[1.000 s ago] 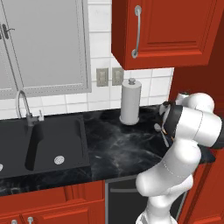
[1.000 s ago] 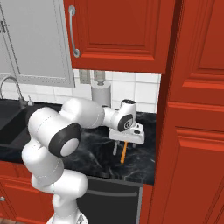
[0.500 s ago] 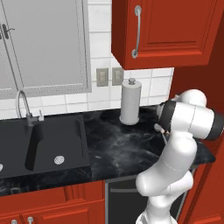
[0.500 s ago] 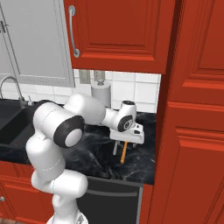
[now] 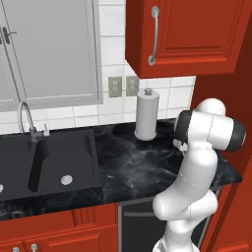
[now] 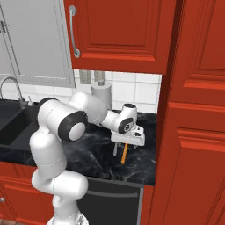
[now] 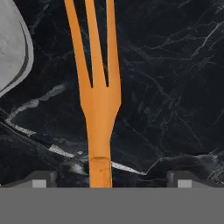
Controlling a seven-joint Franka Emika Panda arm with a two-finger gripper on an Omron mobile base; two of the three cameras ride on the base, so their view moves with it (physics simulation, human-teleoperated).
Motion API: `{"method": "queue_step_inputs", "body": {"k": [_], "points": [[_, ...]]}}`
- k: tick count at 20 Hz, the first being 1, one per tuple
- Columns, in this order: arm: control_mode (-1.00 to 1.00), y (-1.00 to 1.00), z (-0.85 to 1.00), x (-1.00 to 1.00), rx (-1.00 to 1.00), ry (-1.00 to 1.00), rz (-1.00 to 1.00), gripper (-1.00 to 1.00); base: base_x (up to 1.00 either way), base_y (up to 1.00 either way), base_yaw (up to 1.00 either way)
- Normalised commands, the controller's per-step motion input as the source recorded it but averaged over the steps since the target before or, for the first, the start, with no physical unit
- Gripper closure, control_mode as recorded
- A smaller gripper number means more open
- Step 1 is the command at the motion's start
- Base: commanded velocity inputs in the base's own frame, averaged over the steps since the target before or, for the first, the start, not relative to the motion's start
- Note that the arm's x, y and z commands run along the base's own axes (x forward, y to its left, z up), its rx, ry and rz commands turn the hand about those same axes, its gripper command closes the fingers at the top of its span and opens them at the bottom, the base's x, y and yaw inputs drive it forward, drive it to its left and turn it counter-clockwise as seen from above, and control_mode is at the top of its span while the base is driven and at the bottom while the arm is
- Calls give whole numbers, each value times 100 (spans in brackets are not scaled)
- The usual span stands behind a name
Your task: Take the fork and place it on the left side of the plate. Then take the spoon and place it on the right side of the plate. Make sure they're directly next to the plate.
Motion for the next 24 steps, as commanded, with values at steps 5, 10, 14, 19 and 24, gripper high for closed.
{"method": "queue_step_inputs", "body": {"k": [5,10,14,19,24], "points": [[-100,0,-18,5,0,0,0,-100,0,0,0],[-100,0,-23,4,0,0,0,100,0,0,0],[-100,0,-21,0,0,0,0,100,0,0,0],[-100,0,-6,0,0,-3,0,100,0,0,0],[-100,9,0,-6,0,-7,1,100,0,0,0]]}}
